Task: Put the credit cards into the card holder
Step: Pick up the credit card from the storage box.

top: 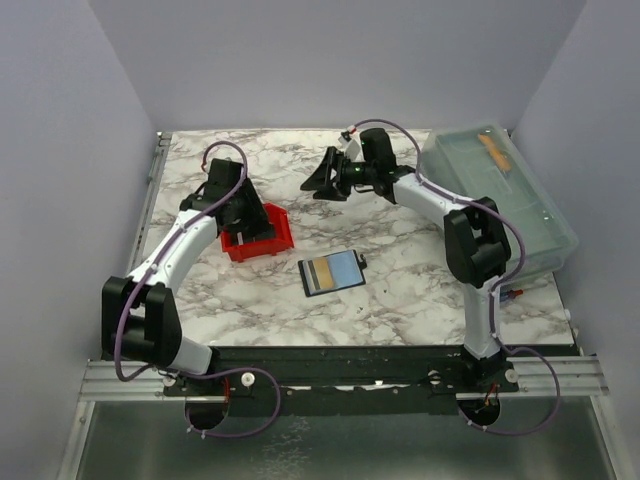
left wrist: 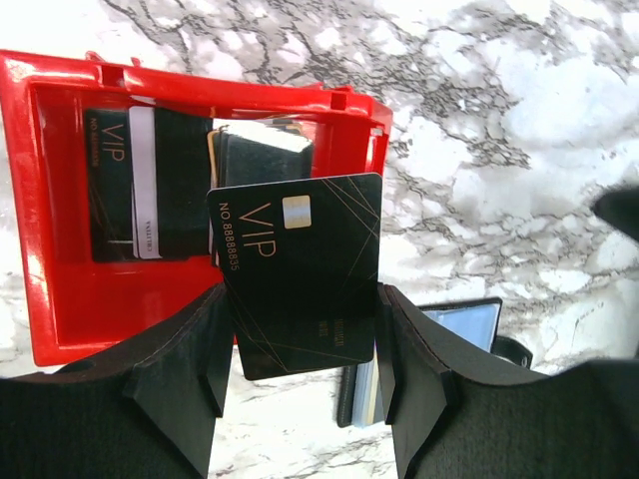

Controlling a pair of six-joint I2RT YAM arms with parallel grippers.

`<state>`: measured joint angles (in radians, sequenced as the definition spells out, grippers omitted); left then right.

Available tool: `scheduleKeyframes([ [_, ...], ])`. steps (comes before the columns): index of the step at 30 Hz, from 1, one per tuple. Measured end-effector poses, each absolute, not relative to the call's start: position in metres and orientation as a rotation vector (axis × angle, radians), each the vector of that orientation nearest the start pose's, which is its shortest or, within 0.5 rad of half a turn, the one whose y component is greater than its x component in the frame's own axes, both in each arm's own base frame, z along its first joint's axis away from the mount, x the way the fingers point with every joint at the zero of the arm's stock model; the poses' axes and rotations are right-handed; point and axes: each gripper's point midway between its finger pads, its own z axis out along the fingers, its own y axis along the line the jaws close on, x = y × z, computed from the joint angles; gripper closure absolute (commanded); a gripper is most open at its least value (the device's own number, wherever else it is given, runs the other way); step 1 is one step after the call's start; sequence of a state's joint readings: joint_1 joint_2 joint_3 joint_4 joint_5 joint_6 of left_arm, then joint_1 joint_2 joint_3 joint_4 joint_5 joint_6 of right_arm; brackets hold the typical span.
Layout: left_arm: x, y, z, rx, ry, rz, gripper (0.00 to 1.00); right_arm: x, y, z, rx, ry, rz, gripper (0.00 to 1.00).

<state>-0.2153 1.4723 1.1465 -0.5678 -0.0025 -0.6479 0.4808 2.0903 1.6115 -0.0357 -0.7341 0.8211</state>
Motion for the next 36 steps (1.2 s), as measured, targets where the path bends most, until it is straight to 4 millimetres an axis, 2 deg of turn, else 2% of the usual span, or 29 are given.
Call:
scheduleKeyframes([
  [3, 0.352, -0.106, 0.139, -0.491, 2.418, -0.411, 0.80, 0.422, 0.389, 0.169, -0.121, 2.295, 1.568, 0.33],
  [6, 0.344, -0.109, 0.140, -0.452, 2.399, -0.452, 0.80, 0.418, 0.409, 0.173, -0.150, 2.274, 1.628, 0.34],
  [12, 0.334, -0.115, 0.149, -0.369, 2.357, -0.519, 0.81, 0.399, 0.463, 0.188, -0.279, 2.231, 1.714, 0.38],
  [17, 0.333, -0.118, 0.160, -0.309, 2.315, -0.542, 0.81, 0.379, 0.490, 0.184, -0.348, 2.248, 1.736, 0.44],
  [22, 0.332, -0.119, 0.167, -0.276, 2.292, -0.554, 0.81, 0.370, 0.494, 0.177, -0.371, 2.274, 1.726, 0.62],
  [27, 0.329, -0.121, 0.166, -0.253, 2.302, -0.571, 0.82, 0.365, 0.493, 0.163, -0.368, 2.289, 1.734, 0.97],
  [28, 0.329, -0.122, 0.165, -0.250, 2.307, -0.574, 0.81, 0.363, 0.491, 0.158, -0.362, 2.298, 1.738, 1.00],
  [29, 0.328, -0.122, 0.164, -0.248, 2.312, -0.575, 0.78, 0.361, 0.490, 0.155, -0.352, 2.307, 1.745, 1.00],
  [30, 0.327, -0.122, 0.163, -0.246, 2.322, -0.576, 0.71, 0.360, 0.489, 0.152, -0.345, 2.314, 1.753, 1.00],
  [31, 0.325, -0.123, 0.162, -0.244, 2.329, -0.578, 0.61, 0.358, 0.488, 0.150, -0.342, 2.316, 1.760, 1.00],
  [33, 0.323, -0.123, 0.161, -0.241, 2.338, -0.590, 0.31, 0.354, 0.485, 0.149, -0.330, 2.313, 1.770, 1.00],
  [35, 0.320, -0.127, 0.160, -0.232, 2.351, -0.622, 0.20, 0.350, 0.478, 0.152, -0.323, 2.298, 1.775, 1.00],
  [36, 0.318, -0.133, 0.164, -0.200, 2.347, -0.670, 0.18, 0.346, 0.473, 0.154, -0.318, 2.291, 1.778, 1.00],
])
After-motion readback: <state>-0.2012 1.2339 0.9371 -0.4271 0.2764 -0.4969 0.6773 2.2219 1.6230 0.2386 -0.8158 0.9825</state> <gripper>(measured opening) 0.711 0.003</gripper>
